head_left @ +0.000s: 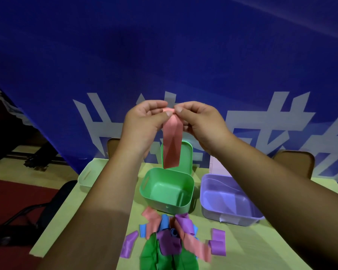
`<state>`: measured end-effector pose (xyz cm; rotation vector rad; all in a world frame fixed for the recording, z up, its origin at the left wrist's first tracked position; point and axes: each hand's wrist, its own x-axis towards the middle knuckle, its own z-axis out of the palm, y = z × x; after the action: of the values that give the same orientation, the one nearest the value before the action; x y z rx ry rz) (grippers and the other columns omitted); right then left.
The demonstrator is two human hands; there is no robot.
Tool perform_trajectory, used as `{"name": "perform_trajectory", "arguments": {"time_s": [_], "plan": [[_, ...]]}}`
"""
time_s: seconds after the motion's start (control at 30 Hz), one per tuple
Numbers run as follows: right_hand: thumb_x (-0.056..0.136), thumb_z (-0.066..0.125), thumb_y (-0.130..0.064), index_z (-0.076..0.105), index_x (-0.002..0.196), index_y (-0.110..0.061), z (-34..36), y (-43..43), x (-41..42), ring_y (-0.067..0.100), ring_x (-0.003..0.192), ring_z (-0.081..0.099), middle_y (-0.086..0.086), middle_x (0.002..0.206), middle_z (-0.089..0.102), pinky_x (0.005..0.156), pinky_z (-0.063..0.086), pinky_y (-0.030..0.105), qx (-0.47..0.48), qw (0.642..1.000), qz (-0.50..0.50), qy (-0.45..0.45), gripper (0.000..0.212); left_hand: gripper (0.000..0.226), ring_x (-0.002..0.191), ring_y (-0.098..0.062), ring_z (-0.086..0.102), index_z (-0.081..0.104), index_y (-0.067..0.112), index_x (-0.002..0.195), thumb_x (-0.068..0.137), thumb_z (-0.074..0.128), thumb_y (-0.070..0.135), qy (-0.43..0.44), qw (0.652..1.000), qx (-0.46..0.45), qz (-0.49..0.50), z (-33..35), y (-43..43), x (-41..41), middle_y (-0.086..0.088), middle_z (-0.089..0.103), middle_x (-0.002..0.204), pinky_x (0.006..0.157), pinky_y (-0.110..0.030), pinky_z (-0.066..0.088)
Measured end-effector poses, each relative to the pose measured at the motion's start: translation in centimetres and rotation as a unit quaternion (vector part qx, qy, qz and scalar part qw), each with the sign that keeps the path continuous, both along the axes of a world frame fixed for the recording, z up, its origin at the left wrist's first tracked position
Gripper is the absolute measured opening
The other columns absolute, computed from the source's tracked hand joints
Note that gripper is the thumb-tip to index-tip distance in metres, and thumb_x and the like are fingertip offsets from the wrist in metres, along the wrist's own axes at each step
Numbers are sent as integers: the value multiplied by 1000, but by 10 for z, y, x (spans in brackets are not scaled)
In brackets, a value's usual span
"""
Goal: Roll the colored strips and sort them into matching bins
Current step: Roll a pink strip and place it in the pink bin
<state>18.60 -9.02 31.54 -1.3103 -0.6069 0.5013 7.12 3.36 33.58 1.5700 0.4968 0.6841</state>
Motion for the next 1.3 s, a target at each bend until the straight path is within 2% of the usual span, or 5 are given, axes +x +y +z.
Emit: {"name": "perform_trajectory", "arguments": {"time_s": [0.2, 0.4, 0.73, 0.87, 1.3], "plan": [[97, 77, -15, 79, 109, -17, -1, -10, 3, 7, 73, 67, 1, 89, 77, 79, 56, 35, -21, 999, -20, -34, 12, 30, 105, -32, 81, 74, 5, 121, 93, 82, 15, -5, 998, -52, -23, -5, -9, 3, -17, 81, 110, 102, -53, 62], [96, 79, -15, 77, 114, -14, -11, -20, 6, 28, 102, 78, 19, 112, 77, 98, 63, 47, -1, 1000, -2, 7, 19, 27, 100, -27, 82, 75, 13, 119, 94, 83, 10, 18, 1000, -18, 4, -10, -17, 7, -8, 83, 105, 97, -48, 64], [97, 79, -17, 79, 108, -20, -21, -42, 15, 28, 94, 77, 10, 100, 80, 96, 62, 53, -46, 998, -30, -30, 12, 26, 105, -31, 80, 74, 7, 120, 94, 81, 8, 26, 998, -53, 1, -21, -44, 14, -16, 82, 109, 101, -49, 63], [97, 78, -11, 79, 110, -18, -30, -52, 20, 21, 94, 77, 8, 99, 79, 92, 64, 41, -38, 999, -20, -20, 15, 19, 101, -29, 81, 76, 12, 115, 97, 80, 14, 41, 999, -28, 10, -28, -55, 15, -12, 83, 104, 99, -51, 64], [100, 75, -16, 79, 110, -17, -47, -78, 25, 30, 101, 78, 8, 101, 82, 100, 62, 51, -26, 999, -30, 18, 11, 25, 106, -27, 80, 76, 11, 119, 95, 81, 10, 41, 999, -31, 7, -38, -83, 19, -11, 82, 109, 101, -47, 63]]}}
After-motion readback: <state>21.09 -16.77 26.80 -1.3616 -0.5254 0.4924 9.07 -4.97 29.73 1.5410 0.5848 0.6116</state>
